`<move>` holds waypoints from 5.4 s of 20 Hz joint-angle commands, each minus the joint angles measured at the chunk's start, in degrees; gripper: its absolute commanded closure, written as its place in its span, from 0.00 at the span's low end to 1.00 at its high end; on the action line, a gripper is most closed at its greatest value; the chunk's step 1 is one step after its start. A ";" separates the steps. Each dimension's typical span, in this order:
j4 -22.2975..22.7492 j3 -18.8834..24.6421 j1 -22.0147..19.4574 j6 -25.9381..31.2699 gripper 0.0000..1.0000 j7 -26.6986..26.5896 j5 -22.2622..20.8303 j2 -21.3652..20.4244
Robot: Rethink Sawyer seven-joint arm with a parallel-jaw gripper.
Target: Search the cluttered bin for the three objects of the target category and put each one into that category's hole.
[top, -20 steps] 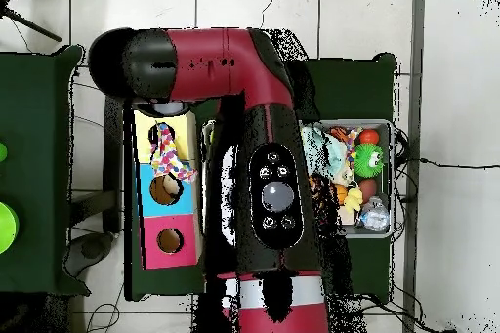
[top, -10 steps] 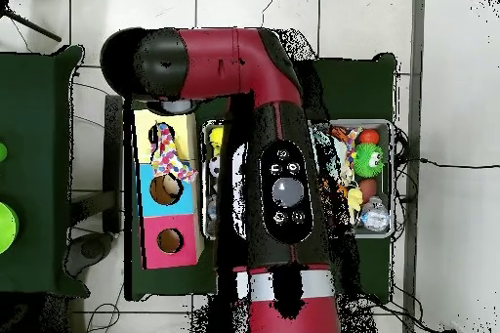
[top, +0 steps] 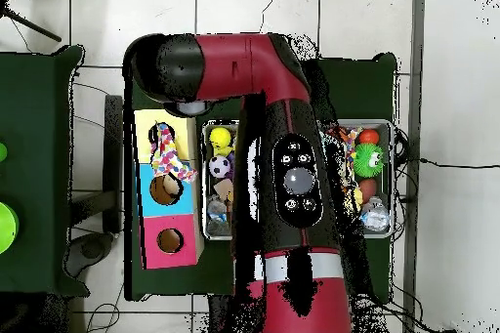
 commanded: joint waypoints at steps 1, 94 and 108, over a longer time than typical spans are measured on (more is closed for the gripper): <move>8.35 6.03 -1.80 -5.30 0.00 -12.39 -3.25 2.24; 26.66 11.64 -4.00 -11.65 0.00 -0.46 0.75 -2.11; 24.77 11.11 -3.44 -15.51 0.00 -0.41 -0.85 0.86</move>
